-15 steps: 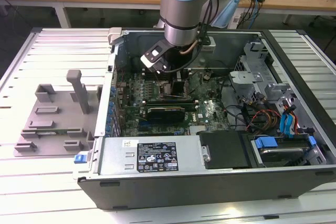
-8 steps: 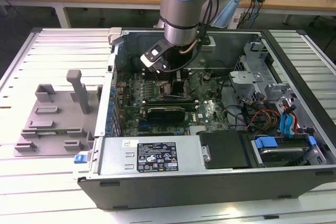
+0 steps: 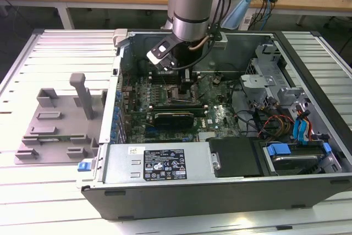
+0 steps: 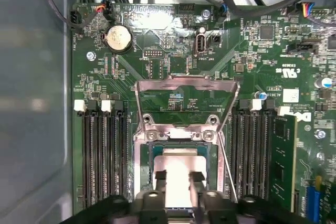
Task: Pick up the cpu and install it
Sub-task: 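Place the cpu into insertion slot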
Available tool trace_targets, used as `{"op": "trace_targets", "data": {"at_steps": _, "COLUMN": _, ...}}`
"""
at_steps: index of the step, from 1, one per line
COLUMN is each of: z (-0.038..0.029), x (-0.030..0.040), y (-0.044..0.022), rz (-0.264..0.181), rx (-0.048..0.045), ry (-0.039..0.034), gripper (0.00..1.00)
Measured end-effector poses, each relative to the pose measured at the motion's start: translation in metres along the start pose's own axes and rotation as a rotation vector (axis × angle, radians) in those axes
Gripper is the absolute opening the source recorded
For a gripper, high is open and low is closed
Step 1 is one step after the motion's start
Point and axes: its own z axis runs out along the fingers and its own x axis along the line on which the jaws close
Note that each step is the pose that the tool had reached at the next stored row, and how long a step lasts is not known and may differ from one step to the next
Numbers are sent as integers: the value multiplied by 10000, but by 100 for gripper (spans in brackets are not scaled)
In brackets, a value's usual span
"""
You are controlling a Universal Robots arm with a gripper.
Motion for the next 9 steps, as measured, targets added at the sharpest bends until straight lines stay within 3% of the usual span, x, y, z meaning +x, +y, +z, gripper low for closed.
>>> {"op": "trace_targets", "data": {"at_steps": 3, "z": -116, "x": -1, "y": -3, "rz": 1, "rx": -1, "ry": -1, "gripper": 11}}
{"op": "trace_targets", "data": {"at_steps": 8, "z": -267, "x": -3, "y": -5, "rz": 1, "rx": -1, "ry": -2, "gripper": 11}}
{"op": "trace_targets", "data": {"at_steps": 9, "z": -342, "x": -4, "y": -7, "rz": 1, "rx": -2, "ry": 0, "gripper": 11}}
